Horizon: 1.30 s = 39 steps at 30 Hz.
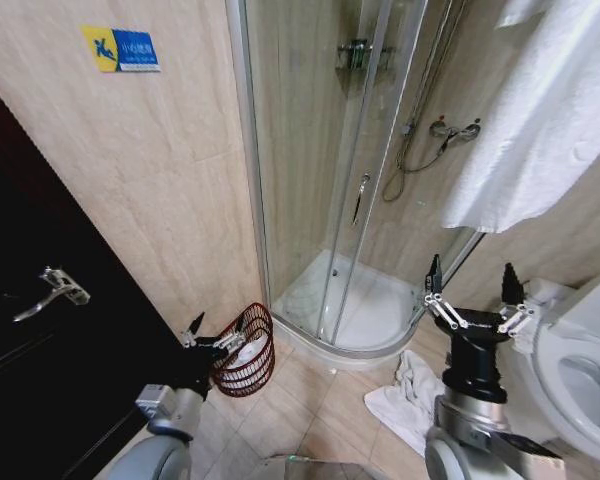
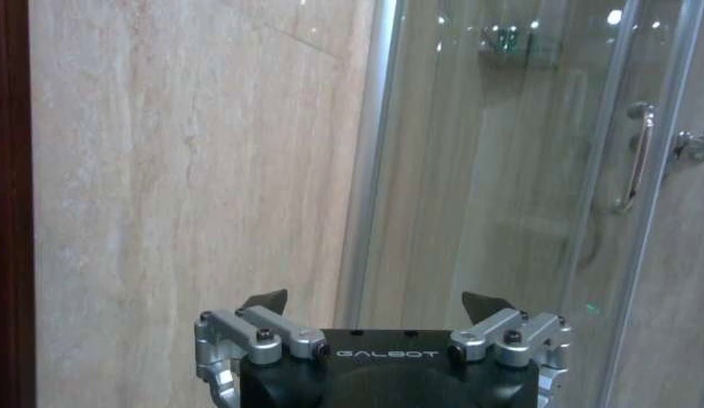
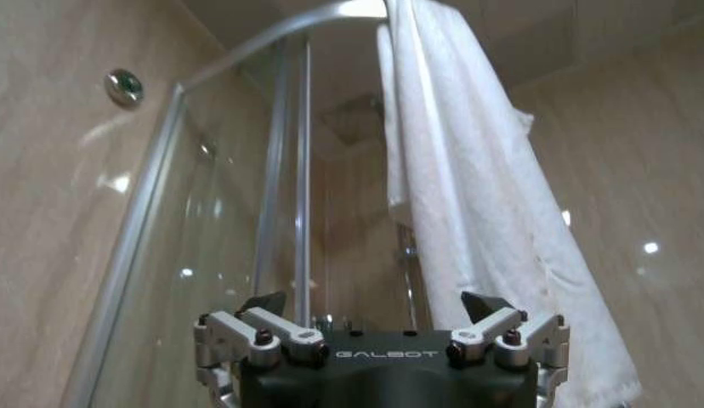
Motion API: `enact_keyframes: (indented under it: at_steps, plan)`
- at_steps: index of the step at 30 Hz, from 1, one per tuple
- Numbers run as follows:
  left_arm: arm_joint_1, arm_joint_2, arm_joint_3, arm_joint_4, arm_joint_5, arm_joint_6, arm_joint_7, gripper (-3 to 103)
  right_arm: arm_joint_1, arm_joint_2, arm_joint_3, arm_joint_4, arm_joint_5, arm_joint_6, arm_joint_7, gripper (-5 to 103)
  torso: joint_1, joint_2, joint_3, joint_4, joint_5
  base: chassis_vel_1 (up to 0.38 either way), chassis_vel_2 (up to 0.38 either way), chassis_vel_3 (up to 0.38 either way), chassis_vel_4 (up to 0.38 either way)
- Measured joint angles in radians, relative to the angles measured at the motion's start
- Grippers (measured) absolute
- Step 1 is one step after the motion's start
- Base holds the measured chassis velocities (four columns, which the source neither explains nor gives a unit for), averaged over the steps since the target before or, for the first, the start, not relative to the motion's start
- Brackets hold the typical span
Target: Discard the used towel into the hamper.
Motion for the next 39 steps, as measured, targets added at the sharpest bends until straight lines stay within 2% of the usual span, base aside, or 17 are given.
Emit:
enact_keyframes:
  at_steps: [8, 15, 22, 24, 29, 36, 39]
  plan:
    - [0.048, -0.014, 0.027, 0.003, 0.034, 0.004, 0.020, 100, 0.007, -0.002, -0.018, 0.002, 0.029, -0.091, 0.019, 100, 0.000, 0.000, 0.000, 0.0000, 0.0000, 0.000, 0.000, 0.000, 0.000]
    - [0.044, -0.021, 0.035, 0.008, 0.036, 0.003, 0.052, 100, 0.008, -0.006, -0.005, 0.002, 0.046, -0.103, 0.019, 100, 0.000, 0.000, 0.000, 0.0000, 0.0000, 0.000, 0.000, 0.000, 0.000]
    - [0.019, -0.021, 0.029, 0.011, 0.031, 0.001, 0.072, 100, 0.007, -0.008, 0.003, 0.002, 0.043, -0.076, 0.019, 100, 0.000, 0.000, 0.000, -0.0001, -0.0001, 0.000, 0.000, 0.000, 0.000]
    - [0.018, -0.020, 0.029, 0.012, 0.031, 0.000, 0.072, 100, 0.021, -0.006, 0.010, 0.002, 0.016, -0.020, 0.017, 100, 0.000, 0.000, 0.000, 0.0000, -0.0001, 0.000, 0.000, 0.000, 0.000]
    - [0.018, -0.020, 0.028, 0.013, 0.030, 0.000, 0.072, 100, 0.014, -0.008, 0.033, 0.001, -0.021, 0.027, 0.013, 100, 0.000, 0.000, 0.000, 0.0000, -0.0002, 0.000, 0.000, 0.000, 0.000]
    - [0.018, -0.020, 0.028, 0.013, 0.030, -0.001, 0.072, 100, 0.000, -0.030, 0.117, 0.001, -0.021, 0.033, 0.047, 100, 0.000, 0.000, 0.000, -0.0001, -0.0001, 0.000, 0.000, 0.000, 0.000]
    - [0.018, -0.020, 0.028, 0.014, 0.029, -0.001, 0.072, 100, 0.015, -0.042, 0.178, 0.001, 0.006, 0.013, 0.056, 100, 0.000, 0.000, 0.000, 0.0000, -0.0001, 0.000, 0.000, 0.000, 0.000]
